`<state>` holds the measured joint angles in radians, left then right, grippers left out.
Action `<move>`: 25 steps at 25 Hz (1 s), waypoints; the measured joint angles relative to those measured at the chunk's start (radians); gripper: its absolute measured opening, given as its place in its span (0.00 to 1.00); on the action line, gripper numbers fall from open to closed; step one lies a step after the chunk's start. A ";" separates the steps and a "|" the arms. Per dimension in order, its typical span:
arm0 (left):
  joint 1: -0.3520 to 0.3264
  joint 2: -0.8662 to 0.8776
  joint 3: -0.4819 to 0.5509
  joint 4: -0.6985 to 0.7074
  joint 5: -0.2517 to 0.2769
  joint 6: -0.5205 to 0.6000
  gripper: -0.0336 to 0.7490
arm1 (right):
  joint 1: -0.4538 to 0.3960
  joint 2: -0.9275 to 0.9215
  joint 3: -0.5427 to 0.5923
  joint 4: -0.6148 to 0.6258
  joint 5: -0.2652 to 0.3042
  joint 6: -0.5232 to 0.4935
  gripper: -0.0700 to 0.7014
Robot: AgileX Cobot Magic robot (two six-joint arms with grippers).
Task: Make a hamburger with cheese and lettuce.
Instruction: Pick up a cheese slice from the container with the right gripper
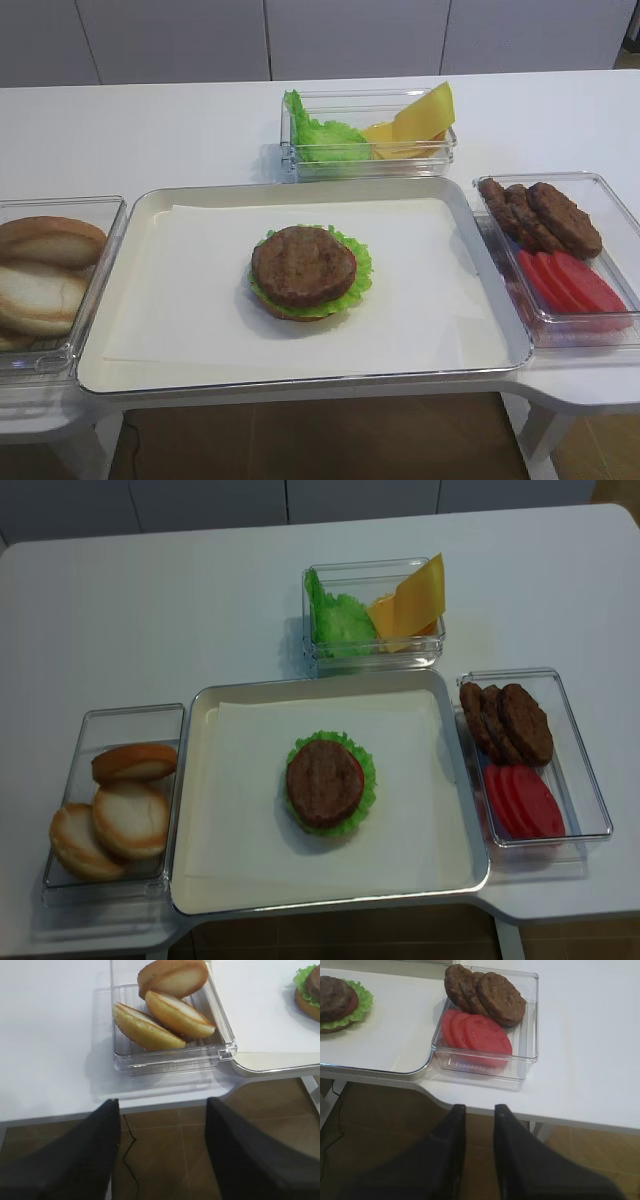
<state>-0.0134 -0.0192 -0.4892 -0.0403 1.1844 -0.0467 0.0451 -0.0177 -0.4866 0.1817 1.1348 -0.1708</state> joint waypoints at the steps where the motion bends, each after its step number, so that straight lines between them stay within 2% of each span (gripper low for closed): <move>1: 0.000 0.000 0.000 0.000 0.000 0.000 0.56 | 0.000 0.000 0.000 0.002 -0.002 0.007 0.30; 3: 0.000 0.000 0.000 0.000 0.000 0.000 0.56 | 0.000 0.000 -0.002 0.030 -0.027 0.025 0.34; 7: 0.000 0.000 0.000 0.000 0.000 0.000 0.56 | 0.000 0.010 -0.034 0.099 -0.149 0.048 0.45; 11: 0.000 0.000 0.000 0.000 0.000 0.000 0.56 | 0.000 0.136 -0.082 0.104 -0.271 0.049 0.47; 17: 0.000 0.000 0.000 0.000 0.000 0.000 0.56 | 0.000 0.418 -0.141 0.152 -0.423 0.054 0.48; 21: 0.000 0.000 0.000 0.000 0.000 0.000 0.56 | 0.000 0.642 -0.200 0.181 -0.475 0.052 0.48; 25: 0.000 0.000 0.000 0.000 0.000 0.000 0.56 | 0.000 0.866 -0.311 0.209 -0.487 0.052 0.48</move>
<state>-0.0134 -0.0192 -0.4892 -0.0403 1.1844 -0.0467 0.0451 0.8487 -0.7977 0.3911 0.6474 -0.1191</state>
